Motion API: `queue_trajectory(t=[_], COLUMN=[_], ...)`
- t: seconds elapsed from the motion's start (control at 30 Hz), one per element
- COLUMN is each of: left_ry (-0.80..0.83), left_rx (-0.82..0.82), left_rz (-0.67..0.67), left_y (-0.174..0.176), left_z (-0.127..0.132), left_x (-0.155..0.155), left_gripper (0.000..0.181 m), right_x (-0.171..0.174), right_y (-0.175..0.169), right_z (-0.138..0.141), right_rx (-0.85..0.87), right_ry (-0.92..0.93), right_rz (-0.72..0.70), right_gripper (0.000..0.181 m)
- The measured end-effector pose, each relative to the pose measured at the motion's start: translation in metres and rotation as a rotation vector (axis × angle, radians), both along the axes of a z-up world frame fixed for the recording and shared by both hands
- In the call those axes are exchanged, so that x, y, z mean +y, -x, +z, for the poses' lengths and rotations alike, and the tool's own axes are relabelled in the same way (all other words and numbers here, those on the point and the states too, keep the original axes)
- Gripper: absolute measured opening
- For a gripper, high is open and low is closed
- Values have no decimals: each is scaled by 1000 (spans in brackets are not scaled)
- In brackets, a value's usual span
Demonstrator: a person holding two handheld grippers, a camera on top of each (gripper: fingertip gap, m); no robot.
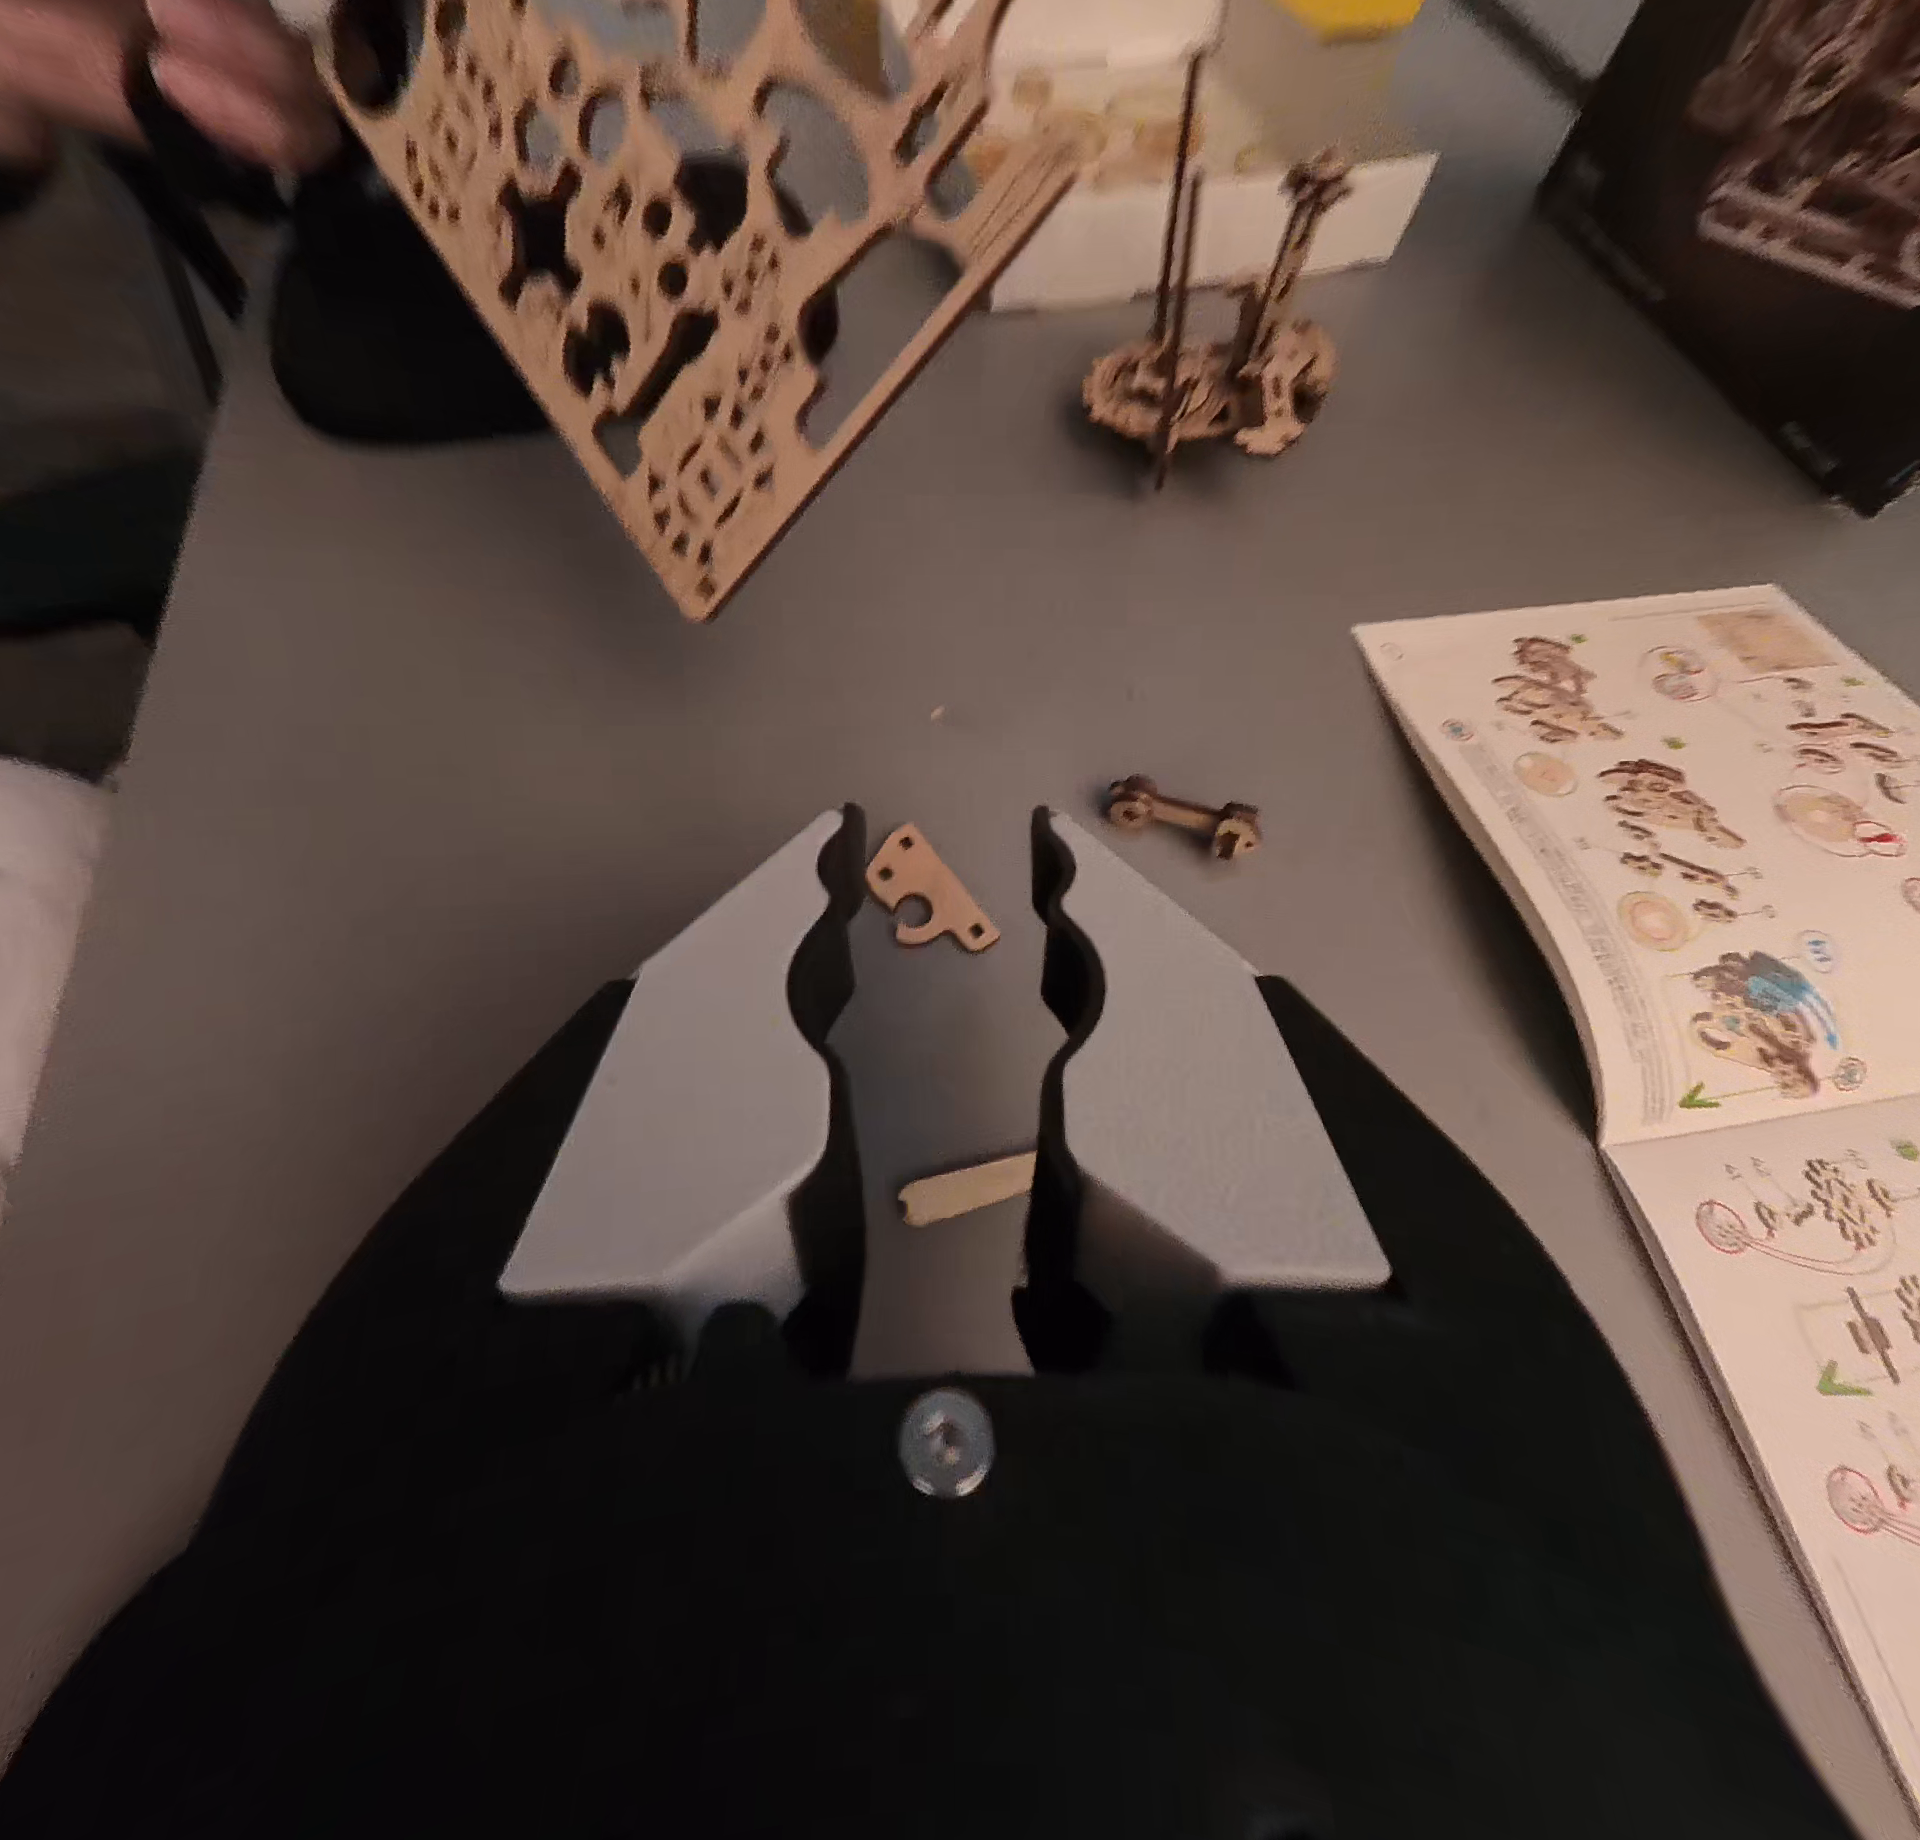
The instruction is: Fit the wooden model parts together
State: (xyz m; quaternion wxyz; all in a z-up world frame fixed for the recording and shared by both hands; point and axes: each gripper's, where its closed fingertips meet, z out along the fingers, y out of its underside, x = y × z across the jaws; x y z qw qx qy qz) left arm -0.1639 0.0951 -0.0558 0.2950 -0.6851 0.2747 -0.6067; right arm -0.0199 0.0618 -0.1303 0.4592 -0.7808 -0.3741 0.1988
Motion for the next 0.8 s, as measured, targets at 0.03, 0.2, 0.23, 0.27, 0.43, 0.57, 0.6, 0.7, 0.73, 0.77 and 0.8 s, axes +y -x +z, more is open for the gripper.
queue_trajectory(t=[0.03, 0.2, 0.23, 0.27, 0.43, 0.57, 0.6, 0.7, 0.73, 0.77, 0.8], left_ry=[1, -6, -9, -10, -29, -67, -77, -118, -132, -145, -154], left_rx=[-5, -63, -68, -71, -79, -92, -89, -58, -46, -38, -34], left_rz=[-12, -78, -91, -105, -149, -168, -174, -183, -184, -186, -193], left_y=[-3, -21, -25, -29, -45, -51, -53, -57, -58, -60, -61], left_z=[0, 5, 4, 3, 2, 6, 6, 4, 3, 3, 3], left_x=[-2, -15, -18, -21, -29, -32, -33, -34, -34, -34, -35], left_gripper=[0, 0, 0, 0, 0, 0, 0, 0, 0, 0, 0], right_x=[3, 1, -2, -6, -15, -17, -18, -20, -21, -21, -21], right_y=[-3, 2, 6, 11, 22, 24, 24, 24, 24, 24, 24], right_z=[6, 34, 37, 39, 45, 42, 42, 43, 45, 45, 46], right_rx=[42, 293, 343, 396, 595, 602, 607, 634, 648, 658, 667], right_ry=[-6, 14, 43, 74, 211, 237, 243, 261, 270, 277, 281], right_rz=[-17, 15, 37, 67, 134, 148, 155, 174, 188, 192, 193], right_gripper=[30, 41, 43, 48, 49, 40, 37, 25, 20, 16, 11])
